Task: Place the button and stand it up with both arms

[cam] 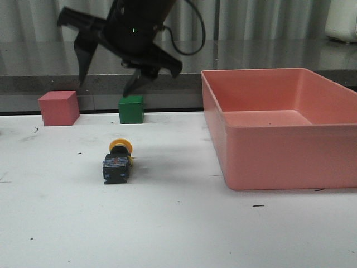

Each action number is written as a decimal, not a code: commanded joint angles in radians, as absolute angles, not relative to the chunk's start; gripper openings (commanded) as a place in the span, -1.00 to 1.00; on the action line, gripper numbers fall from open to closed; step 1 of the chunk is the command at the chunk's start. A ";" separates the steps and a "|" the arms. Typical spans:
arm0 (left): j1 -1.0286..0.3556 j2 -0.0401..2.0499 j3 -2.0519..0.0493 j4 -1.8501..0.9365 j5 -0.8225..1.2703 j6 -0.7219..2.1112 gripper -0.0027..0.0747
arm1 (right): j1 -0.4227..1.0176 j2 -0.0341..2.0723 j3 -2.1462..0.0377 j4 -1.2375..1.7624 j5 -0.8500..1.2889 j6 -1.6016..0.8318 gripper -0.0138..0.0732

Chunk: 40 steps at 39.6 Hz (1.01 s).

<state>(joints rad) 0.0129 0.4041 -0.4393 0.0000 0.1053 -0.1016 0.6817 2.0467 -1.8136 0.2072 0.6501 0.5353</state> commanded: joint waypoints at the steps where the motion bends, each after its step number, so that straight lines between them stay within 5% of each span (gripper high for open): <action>1: 0.009 0.418 -0.475 0.005 0.024 -0.102 0.67 | 0.679 1.934 -1.849 0.210 0.627 0.457 0.04; 8: 0.009 0.418 -0.475 0.005 0.024 -0.102 0.67 | 0.679 1.850 -1.849 0.210 0.684 0.378 -0.86; 21: 0.009 0.418 -0.475 0.005 0.024 -0.102 0.67 | 0.544 1.667 -1.775 0.204 0.824 0.179 -0.83; 40: 0.009 0.418 -0.475 0.005 0.024 -0.102 0.67 | 0.068 1.144 -1.104 0.192 0.653 -0.034 -0.83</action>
